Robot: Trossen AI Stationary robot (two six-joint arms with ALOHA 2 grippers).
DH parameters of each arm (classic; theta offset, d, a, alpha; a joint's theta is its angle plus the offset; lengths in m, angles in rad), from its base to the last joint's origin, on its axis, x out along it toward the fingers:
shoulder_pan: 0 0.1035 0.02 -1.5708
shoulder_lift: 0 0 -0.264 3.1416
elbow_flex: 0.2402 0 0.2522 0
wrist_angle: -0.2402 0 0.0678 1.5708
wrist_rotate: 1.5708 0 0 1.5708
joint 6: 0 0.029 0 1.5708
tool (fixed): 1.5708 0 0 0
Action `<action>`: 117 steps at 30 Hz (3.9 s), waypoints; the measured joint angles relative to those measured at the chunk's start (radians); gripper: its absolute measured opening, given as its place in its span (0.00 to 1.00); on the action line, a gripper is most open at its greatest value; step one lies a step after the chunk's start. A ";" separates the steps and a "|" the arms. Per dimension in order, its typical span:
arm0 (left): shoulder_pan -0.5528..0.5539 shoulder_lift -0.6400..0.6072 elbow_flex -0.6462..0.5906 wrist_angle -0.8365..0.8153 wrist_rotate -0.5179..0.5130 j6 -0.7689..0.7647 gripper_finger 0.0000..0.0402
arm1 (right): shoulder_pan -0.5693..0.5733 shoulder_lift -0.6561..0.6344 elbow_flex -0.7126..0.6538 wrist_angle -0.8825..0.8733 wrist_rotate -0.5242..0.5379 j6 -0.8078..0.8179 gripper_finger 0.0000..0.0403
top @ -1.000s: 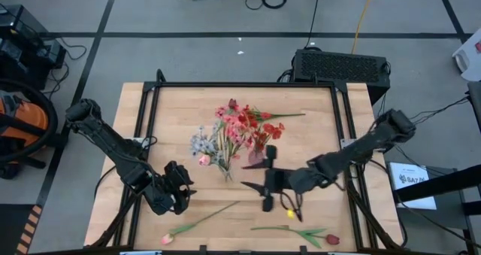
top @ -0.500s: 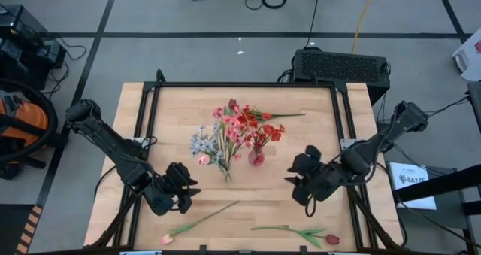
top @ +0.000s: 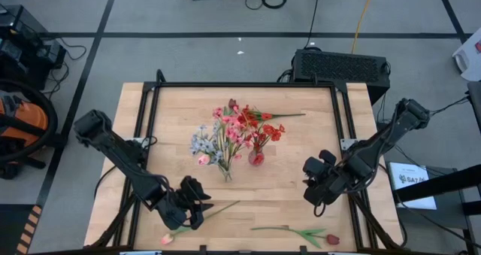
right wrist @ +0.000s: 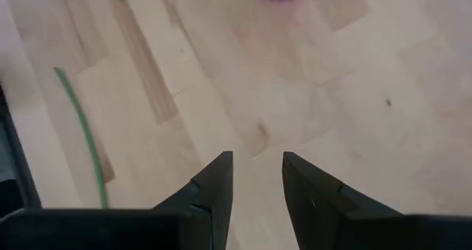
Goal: Sort flowers into vase by color
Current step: Put the bottom dark red flower into the purple vase
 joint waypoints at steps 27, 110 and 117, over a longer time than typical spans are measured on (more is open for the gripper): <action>0.112 0.356 0.415 0.075 0.077 0.400 0.08 | -0.003 -0.162 -0.301 0.341 -0.093 0.103 0.27; 0.267 0.958 0.991 -0.065 0.354 0.761 0.01 | -0.003 -0.162 -0.301 0.388 -0.190 0.108 0.27; 0.266 0.912 0.984 -0.148 0.270 0.730 0.01 | 0.044 -0.254 -0.301 0.238 -0.272 0.194 0.27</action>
